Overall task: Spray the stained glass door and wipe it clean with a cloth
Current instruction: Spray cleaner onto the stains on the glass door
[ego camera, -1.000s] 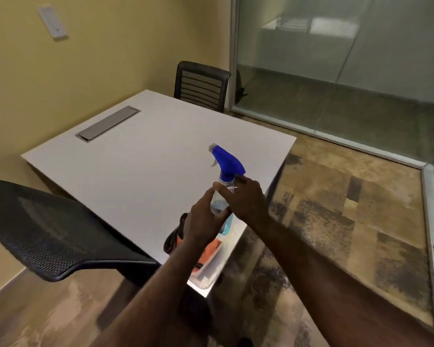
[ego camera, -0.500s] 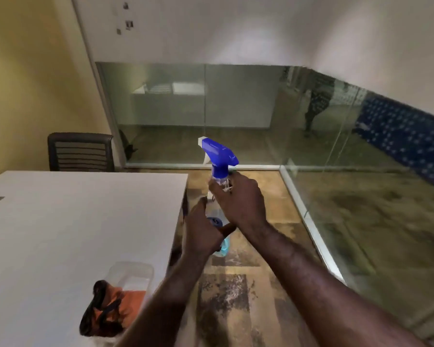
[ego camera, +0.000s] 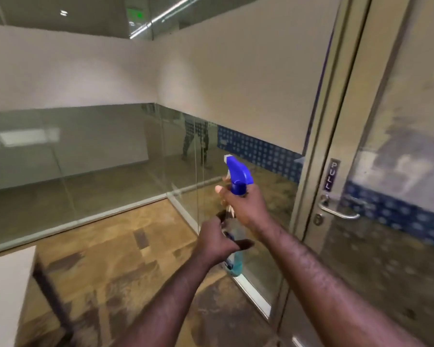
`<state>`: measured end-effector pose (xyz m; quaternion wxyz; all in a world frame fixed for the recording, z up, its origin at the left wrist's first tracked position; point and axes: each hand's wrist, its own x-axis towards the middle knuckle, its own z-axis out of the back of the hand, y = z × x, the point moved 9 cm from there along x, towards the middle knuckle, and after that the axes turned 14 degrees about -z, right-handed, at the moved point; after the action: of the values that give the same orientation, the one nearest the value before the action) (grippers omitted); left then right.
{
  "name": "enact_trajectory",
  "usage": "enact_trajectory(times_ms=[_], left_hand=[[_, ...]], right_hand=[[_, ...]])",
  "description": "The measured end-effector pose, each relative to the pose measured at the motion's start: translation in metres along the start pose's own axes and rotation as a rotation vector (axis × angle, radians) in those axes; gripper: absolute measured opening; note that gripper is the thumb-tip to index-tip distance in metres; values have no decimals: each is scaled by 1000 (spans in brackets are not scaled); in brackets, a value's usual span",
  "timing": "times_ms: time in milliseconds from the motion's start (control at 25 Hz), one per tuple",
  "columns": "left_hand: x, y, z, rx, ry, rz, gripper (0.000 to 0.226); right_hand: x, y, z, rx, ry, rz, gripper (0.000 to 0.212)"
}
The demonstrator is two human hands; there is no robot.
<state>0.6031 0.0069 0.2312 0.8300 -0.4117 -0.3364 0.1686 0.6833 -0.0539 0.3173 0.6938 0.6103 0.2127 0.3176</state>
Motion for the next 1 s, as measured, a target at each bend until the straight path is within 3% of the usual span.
enact_trajectory(times_ms=[240, 520, 640, 720, 1000], left_hand=[[57, -75, -156, -71, 202, -174, 73], [99, -137, -293, -187, 444, -295, 72], [119, -156, -332, -202, 517, -346, 73], [129, -167, -349, -224, 543, -392, 63], [173, -183, -387, -339, 695, -454, 51]], right_hand=[[11, -22, 177, -36, -316, 9, 37], [3, -28, 323, -48, -589, 5, 15], [3, -21, 366, -69, -723, 35, 17], [7, -15, 386, -92, -788, 57, 14], [38, -6, 420, -188, -1002, 46, 16]])
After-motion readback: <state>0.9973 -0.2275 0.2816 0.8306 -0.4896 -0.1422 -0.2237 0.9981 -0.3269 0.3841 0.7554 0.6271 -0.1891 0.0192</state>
